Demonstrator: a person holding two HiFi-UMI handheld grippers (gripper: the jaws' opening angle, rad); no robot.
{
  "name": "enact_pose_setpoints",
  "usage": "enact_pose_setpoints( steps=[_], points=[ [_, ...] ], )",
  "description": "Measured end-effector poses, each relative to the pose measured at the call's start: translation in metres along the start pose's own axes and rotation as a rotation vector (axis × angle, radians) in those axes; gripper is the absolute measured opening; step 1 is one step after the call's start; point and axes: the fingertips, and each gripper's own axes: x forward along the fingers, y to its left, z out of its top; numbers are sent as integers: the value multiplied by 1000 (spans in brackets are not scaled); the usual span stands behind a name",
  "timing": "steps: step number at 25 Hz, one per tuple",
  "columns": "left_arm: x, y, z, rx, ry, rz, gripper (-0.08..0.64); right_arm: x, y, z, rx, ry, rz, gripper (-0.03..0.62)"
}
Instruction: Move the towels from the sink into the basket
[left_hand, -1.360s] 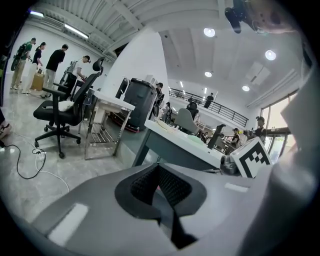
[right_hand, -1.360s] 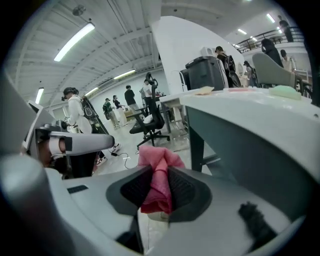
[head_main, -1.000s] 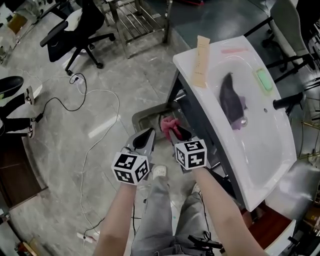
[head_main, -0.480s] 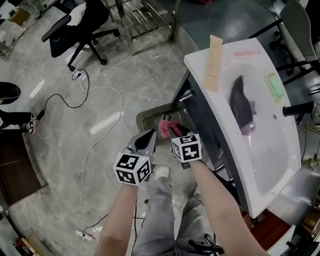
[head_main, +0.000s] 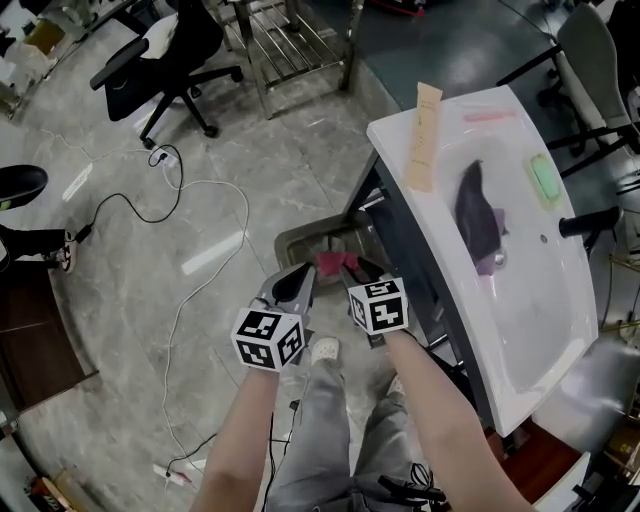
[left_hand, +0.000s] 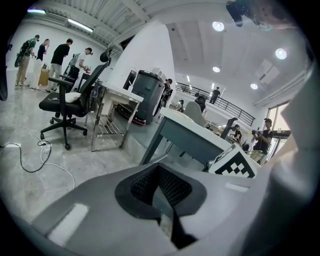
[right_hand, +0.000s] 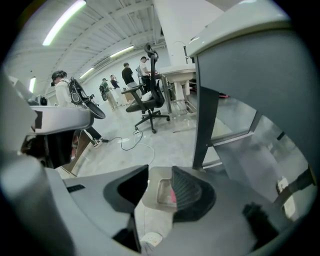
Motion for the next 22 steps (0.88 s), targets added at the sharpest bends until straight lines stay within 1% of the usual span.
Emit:
enact_pose_setpoints(
  steps=[5,9,12,16,22],
  points=[
    [-3,-14,9,11,-9,-2,3,-25,3,5,8,-40,5,146],
    [-7,-26,12,19,-10,-6,3,-46,5,12,3,-72,4,56],
    [-10,-38,14,27,-10,-11,3,-61,8,16,-2,-90,17,20],
    [-13,-53,20,41,-15,-17,4,-81,13,24,-24,-119,45,18],
    [-20,-74,28,69,-19,-22,3,-113,13,37,-49,-170,39,18]
  ],
)
